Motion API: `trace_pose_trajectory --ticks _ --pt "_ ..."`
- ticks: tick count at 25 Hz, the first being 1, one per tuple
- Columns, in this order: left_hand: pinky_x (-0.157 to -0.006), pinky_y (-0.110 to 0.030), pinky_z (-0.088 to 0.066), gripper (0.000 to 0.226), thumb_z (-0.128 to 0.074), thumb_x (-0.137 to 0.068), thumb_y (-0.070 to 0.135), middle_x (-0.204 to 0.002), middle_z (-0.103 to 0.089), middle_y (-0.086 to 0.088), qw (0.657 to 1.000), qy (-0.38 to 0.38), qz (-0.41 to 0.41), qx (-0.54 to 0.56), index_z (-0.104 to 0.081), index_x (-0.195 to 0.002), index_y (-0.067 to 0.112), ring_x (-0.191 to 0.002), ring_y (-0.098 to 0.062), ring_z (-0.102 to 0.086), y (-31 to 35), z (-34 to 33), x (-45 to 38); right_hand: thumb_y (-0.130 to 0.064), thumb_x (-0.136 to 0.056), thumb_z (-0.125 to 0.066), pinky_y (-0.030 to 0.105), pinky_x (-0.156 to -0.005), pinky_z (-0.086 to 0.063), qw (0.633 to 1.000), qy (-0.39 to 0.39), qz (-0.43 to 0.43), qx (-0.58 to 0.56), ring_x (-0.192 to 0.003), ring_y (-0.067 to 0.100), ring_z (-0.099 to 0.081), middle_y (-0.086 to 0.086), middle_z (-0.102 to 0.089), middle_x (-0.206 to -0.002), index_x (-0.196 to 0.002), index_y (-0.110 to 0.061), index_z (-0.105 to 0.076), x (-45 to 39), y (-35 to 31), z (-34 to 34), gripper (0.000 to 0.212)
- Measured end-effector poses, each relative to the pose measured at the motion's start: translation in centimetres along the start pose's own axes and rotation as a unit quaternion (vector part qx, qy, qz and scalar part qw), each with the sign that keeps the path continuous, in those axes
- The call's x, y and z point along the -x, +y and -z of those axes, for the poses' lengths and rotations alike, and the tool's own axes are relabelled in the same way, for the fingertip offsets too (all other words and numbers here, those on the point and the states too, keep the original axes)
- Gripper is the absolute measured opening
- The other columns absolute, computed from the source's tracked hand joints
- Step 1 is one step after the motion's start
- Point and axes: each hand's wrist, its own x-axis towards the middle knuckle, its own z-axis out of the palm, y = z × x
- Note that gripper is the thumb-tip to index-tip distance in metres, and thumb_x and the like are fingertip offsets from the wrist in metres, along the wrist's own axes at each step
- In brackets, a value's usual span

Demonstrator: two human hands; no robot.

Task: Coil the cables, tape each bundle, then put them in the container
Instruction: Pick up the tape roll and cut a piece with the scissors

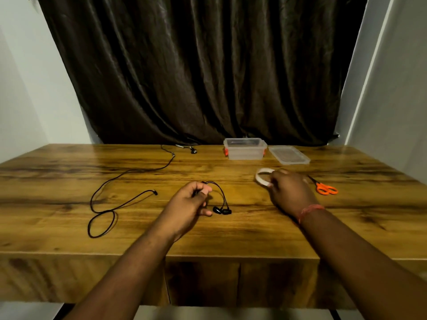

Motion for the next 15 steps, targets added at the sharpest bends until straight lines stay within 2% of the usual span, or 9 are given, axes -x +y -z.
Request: trace_pose_trajectory --ticks 3,6,10,15 --pt "-0.076 -0.034 -0.052 0.011 -0.060 -0.097 0.028 -0.107 -0.061 -0.006 0.988 0.050 -0.035 -0.140 -0.061 -0.106 0.021 -0.085 -0.017 -0.060 0.2 -0.2 0.5 -0.027 -0.096 -0.054 0.033 -0.093 -0.035 0.984 0.002 0.171 -0.051 -0.103 0.017 -0.053 -0.006 -0.060 -0.106 -0.105 -0.025 -0.061 1.9 -4.3 0.1 0.012" --pt "-0.078 -0.024 -0.050 0.032 -0.070 -0.088 0.035 -0.107 -0.051 0.005 0.956 0.077 -0.094 -0.266 -0.055 -0.114 0.024 -0.092 -0.012 -0.054 0.4 -0.6 0.7 -0.030 -0.095 -0.054 0.032 -0.100 -0.033 0.961 0.005 0.275 -0.037 -0.105 0.017 -0.054 -0.007 -0.060 -0.104 -0.105 -0.027 -0.060 2.4 -6.1 -0.3 0.012" --pt "-0.072 -0.018 -0.043 0.041 -0.075 -0.083 0.037 -0.105 -0.046 0.011 0.935 0.087 -0.115 -0.325 -0.052 -0.116 0.026 -0.088 -0.005 -0.050 0.4 -1.1 0.7 -0.033 -0.097 -0.051 0.027 -0.100 -0.030 0.952 -0.009 0.303 -0.046 -0.104 0.013 -0.051 -0.009 -0.058 -0.104 -0.110 -0.028 -0.059 2.7 -6.2 -0.3 0.016" --pt "-0.073 -0.019 -0.045 0.023 -0.067 -0.091 0.030 -0.103 -0.050 0.008 0.929 0.096 -0.132 -0.332 -0.056 -0.111 0.022 -0.089 -0.004 -0.053 0.3 -0.9 0.5 -0.031 -0.096 -0.053 0.021 -0.094 -0.026 0.947 -0.010 0.317 -0.051 -0.100 0.012 -0.049 -0.009 -0.057 -0.101 -0.107 -0.027 -0.060 2.8 -6.3 -0.1 0.013"
